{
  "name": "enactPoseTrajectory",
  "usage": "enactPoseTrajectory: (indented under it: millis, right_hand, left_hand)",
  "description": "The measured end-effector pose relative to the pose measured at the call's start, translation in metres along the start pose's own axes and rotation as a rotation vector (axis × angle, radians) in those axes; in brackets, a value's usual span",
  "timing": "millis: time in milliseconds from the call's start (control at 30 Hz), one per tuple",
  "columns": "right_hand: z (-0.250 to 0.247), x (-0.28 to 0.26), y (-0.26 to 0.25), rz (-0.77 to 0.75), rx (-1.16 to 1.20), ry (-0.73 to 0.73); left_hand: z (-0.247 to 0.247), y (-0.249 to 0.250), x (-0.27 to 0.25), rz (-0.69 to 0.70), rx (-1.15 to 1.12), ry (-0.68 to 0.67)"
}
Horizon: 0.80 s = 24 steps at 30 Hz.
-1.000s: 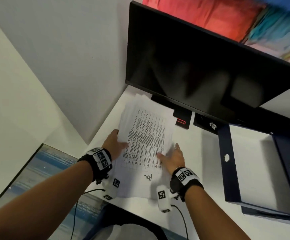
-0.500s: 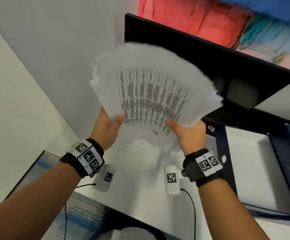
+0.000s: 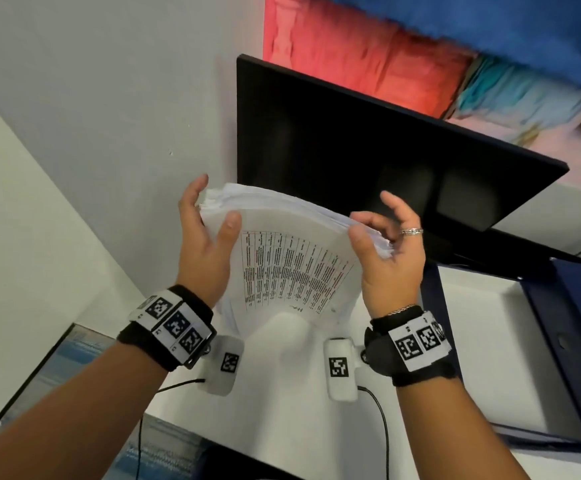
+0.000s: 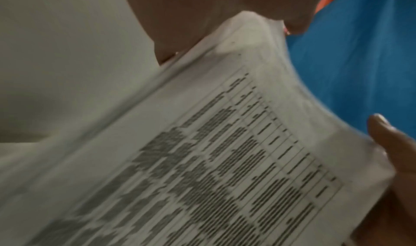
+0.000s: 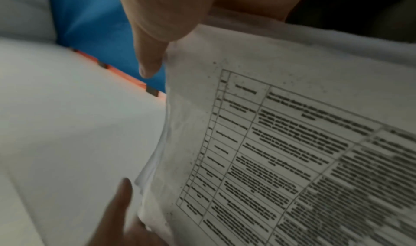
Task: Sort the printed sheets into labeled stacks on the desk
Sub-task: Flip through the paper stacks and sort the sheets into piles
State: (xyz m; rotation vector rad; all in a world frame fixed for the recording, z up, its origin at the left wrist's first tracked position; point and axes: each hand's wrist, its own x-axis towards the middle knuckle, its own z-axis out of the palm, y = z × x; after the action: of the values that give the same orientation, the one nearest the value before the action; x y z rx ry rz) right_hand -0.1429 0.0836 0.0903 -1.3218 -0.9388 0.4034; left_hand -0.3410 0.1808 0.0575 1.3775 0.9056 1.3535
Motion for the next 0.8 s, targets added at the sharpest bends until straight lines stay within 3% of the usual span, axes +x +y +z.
enactPoseTrajectory:
  millis: [100,233,400,500,600,700,800]
  right_hand:
    - [0.002,0.001,0.001,-0.037,-0.089,0.008]
    - [0.002,0.001,0.001,-0.065,-0.106,0.020]
    - [-0.002,0.003,0.008,-0.271,-0.346,-0.042]
    - [-0.008,0.002,0.012,-0.231,-0.338,-0.021]
    - [-0.013,0.001,0.014,-0.100,-0.262,-0.073]
    - [-0.018,0.005,0.021,0.071,-0.156,-0.035]
    - [-0.016,0.008,0.021,0.146,-0.136,-0.007]
  left_hand:
    - [0.007,0.011,0.007,0.104,0.077,0.036]
    - [0.011,0.010,0.016,0.166,0.265,-0.035]
    - [0.004,0.000,0.020,0.280,0.398,-0.087]
    - [0.003,0.006,0.018,0.305,0.421,-0.138]
    - [0.000,0.010,0.019,0.134,0.275,-0.160]
    - [-0.008,0.004,0.024,-0.096,0.079,-0.155]
    - [-0.007,0.003,0.028,-0.135,0.151,-0.229]
